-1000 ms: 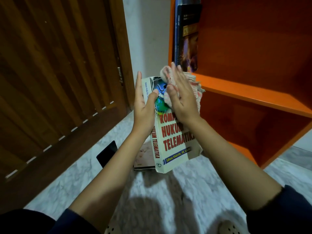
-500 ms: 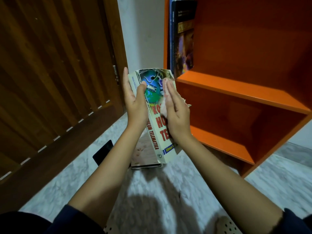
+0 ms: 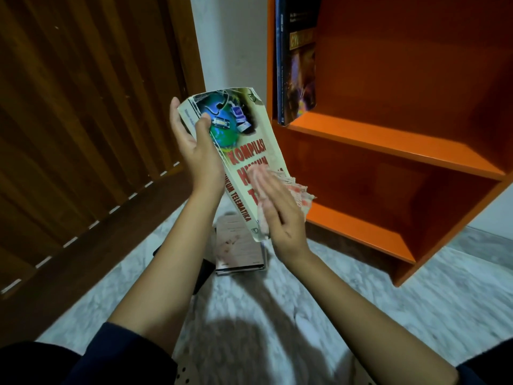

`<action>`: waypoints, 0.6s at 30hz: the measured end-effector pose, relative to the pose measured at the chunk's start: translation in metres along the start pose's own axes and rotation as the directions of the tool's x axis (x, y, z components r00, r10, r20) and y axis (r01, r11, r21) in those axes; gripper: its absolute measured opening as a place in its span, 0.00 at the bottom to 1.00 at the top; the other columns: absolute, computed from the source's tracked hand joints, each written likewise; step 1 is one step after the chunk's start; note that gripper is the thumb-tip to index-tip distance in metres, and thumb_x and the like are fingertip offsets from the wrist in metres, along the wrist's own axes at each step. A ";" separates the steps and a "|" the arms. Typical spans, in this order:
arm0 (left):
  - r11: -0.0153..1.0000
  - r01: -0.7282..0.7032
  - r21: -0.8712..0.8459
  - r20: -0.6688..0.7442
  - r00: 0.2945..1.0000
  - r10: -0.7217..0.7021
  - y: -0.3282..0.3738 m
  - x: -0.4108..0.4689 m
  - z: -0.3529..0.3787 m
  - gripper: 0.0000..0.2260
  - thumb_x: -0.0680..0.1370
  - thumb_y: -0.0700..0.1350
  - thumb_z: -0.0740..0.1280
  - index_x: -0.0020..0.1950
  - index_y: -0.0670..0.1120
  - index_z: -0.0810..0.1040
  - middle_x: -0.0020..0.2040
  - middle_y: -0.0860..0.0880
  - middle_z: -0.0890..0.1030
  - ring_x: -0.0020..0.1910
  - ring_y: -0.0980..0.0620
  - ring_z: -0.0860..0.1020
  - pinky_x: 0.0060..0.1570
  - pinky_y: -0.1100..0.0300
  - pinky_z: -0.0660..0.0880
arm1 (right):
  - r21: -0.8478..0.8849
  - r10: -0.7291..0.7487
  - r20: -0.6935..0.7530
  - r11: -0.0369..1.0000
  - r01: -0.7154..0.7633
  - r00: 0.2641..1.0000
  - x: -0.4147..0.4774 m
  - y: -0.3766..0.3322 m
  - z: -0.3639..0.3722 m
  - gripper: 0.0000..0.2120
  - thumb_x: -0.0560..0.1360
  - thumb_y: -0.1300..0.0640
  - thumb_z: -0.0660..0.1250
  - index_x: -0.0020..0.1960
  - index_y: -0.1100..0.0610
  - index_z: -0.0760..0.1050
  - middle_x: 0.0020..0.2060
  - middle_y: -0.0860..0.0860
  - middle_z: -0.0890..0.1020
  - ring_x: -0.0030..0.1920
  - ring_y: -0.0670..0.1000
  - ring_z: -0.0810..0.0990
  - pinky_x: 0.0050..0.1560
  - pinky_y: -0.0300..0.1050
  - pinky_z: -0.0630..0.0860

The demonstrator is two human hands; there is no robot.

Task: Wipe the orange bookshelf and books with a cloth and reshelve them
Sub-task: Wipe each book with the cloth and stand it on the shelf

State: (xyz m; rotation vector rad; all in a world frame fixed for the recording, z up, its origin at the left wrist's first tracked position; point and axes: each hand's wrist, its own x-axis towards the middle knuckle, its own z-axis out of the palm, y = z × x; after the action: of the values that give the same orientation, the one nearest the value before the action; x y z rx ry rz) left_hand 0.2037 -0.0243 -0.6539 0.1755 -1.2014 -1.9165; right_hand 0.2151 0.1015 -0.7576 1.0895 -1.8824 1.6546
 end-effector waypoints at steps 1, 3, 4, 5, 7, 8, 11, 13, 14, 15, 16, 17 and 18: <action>1.000 0.003 -0.017 -0.009 1.000 -0.003 0.000 0.002 -0.001 0.23 0.80 0.37 0.59 0.74 0.47 0.57 0.59 0.48 0.75 0.54 0.48 0.80 0.49 0.55 0.79 | -0.038 -0.086 0.049 0.995 0.088 0.995 -0.004 -0.001 -0.003 0.19 0.80 0.59 0.54 0.69 0.62 0.67 0.69 0.53 0.70 0.72 0.51 0.65 0.72 0.54 0.61; 0.999 0.008 -0.041 -0.013 1.000 -0.008 0.003 0.005 -0.003 0.23 0.80 0.38 0.59 0.74 0.47 0.57 0.63 0.44 0.73 0.52 0.50 0.81 0.46 0.58 0.79 | -0.027 -0.119 0.077 0.992 0.121 0.990 -0.004 0.005 -0.007 0.19 0.80 0.57 0.53 0.70 0.59 0.67 0.69 0.48 0.70 0.72 0.51 0.65 0.72 0.53 0.60; 0.999 0.007 -0.046 -0.004 1.000 -0.007 0.003 0.005 -0.003 0.23 0.80 0.38 0.59 0.74 0.46 0.57 0.63 0.43 0.73 0.50 0.51 0.81 0.45 0.59 0.78 | -0.004 -0.056 0.041 0.998 0.056 0.998 0.000 0.009 -0.008 0.19 0.80 0.56 0.52 0.70 0.54 0.67 0.69 0.42 0.69 0.73 0.49 0.64 0.73 0.52 0.60; 0.999 0.010 -0.053 0.010 1.000 -0.010 0.004 0.005 -0.002 0.23 0.80 0.38 0.58 0.74 0.46 0.57 0.63 0.43 0.72 0.50 0.52 0.81 0.44 0.60 0.78 | 0.042 0.070 -0.019 0.997 -0.069 0.997 0.005 0.012 -0.008 0.20 0.81 0.56 0.52 0.71 0.47 0.66 0.69 0.36 0.67 0.73 0.46 0.62 0.74 0.51 0.59; 0.998 0.016 -0.068 0.045 0.999 -0.013 0.005 0.004 0.003 0.23 0.80 0.38 0.58 0.74 0.46 0.57 0.64 0.42 0.72 0.50 0.51 0.80 0.44 0.60 0.77 | 0.236 0.354 -0.094 0.916 -0.325 0.930 0.018 0.012 -0.009 0.18 0.81 0.52 0.53 0.69 0.37 0.64 0.70 0.33 0.64 0.74 0.42 0.59 0.74 0.53 0.58; 0.997 0.018 -0.069 0.064 0.998 -0.014 0.005 0.003 0.007 0.23 0.80 0.38 0.58 0.74 0.46 0.57 0.64 0.42 0.72 0.51 0.50 0.80 0.44 0.60 0.78 | 0.342 0.439 -0.097 0.858 -0.384 0.893 0.026 0.013 -0.011 0.18 0.82 0.50 0.53 0.70 0.38 0.62 0.72 0.37 0.63 0.73 0.42 0.60 0.74 0.52 0.60; 0.995 -0.002 -0.095 0.160 0.987 0.017 0.009 0.004 0.023 0.22 0.80 0.37 0.58 0.73 0.45 0.58 0.67 0.42 0.69 0.53 0.49 0.79 0.47 0.59 0.78 | 0.466 0.538 -0.076 0.764 -0.447 0.839 0.050 0.015 -0.024 0.24 0.81 0.49 0.54 0.76 0.50 0.55 0.74 0.47 0.61 0.69 0.41 0.67 0.65 0.39 0.71; 0.994 -0.029 -0.107 0.235 0.970 0.053 0.011 0.007 0.038 0.22 0.79 0.37 0.59 0.72 0.45 0.59 0.70 0.41 0.66 0.53 0.50 0.80 0.47 0.59 0.78 | 0.466 0.525 -0.071 0.769 -0.437 0.848 0.065 0.016 -0.035 0.26 0.81 0.50 0.55 0.77 0.52 0.54 0.72 0.47 0.65 0.66 0.42 0.71 0.59 0.37 0.75; 0.992 -0.045 -0.115 0.272 0.959 0.075 0.011 0.010 0.045 0.22 0.79 0.38 0.59 0.71 0.46 0.59 0.72 0.39 0.64 0.55 0.49 0.80 0.47 0.59 0.79 | 0.477 0.508 -0.072 0.773 -0.417 0.858 0.072 0.019 -0.041 0.25 0.81 0.51 0.55 0.76 0.53 0.55 0.70 0.48 0.68 0.63 0.42 0.75 0.55 0.37 0.76; 0.990 -0.062 -0.123 0.303 0.948 0.097 0.011 0.012 0.053 0.22 0.78 0.39 0.60 0.71 0.47 0.60 0.73 0.38 0.62 0.57 0.47 0.79 0.48 0.58 0.79 | 0.498 0.486 -0.074 0.774 -0.390 0.871 0.080 0.022 -0.048 0.25 0.80 0.53 0.56 0.76 0.54 0.56 0.69 0.50 0.71 0.61 0.45 0.77 0.52 0.38 0.77; 0.989 -0.075 -0.131 0.325 0.939 0.114 0.011 0.014 0.062 0.23 0.77 0.39 0.60 0.71 0.48 0.60 0.73 0.37 0.61 0.56 0.47 0.79 0.48 0.58 0.79 | 0.533 0.475 -0.060 0.759 -0.375 0.878 0.090 0.024 -0.056 0.26 0.80 0.52 0.57 0.76 0.54 0.57 0.67 0.53 0.73 0.61 0.49 0.78 0.52 0.41 0.78; 0.987 -0.084 -0.136 0.344 0.931 0.126 0.011 0.016 0.072 0.23 0.77 0.39 0.60 0.72 0.47 0.59 0.73 0.37 0.61 0.54 0.48 0.79 0.47 0.58 0.79 | 0.548 0.468 -0.041 0.749 -0.371 0.883 0.100 0.026 -0.065 0.26 0.79 0.52 0.58 0.75 0.53 0.58 0.66 0.55 0.75 0.60 0.52 0.79 0.51 0.43 0.79; 0.987 -0.092 -0.135 0.357 0.924 0.135 0.010 0.018 0.083 0.24 0.77 0.39 0.60 0.73 0.47 0.58 0.73 0.38 0.61 0.52 0.49 0.80 0.46 0.58 0.79 | 0.563 0.460 -0.025 0.740 -0.368 0.887 0.112 0.030 -0.074 0.25 0.79 0.51 0.59 0.74 0.53 0.60 0.64 0.55 0.77 0.59 0.54 0.79 0.51 0.44 0.79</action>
State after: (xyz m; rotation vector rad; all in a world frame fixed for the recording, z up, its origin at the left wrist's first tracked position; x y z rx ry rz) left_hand 0.1556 0.0171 -0.5967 -0.3224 -1.3015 -1.9617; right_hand 0.1099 0.1399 -0.6784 0.6964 -1.6623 2.5716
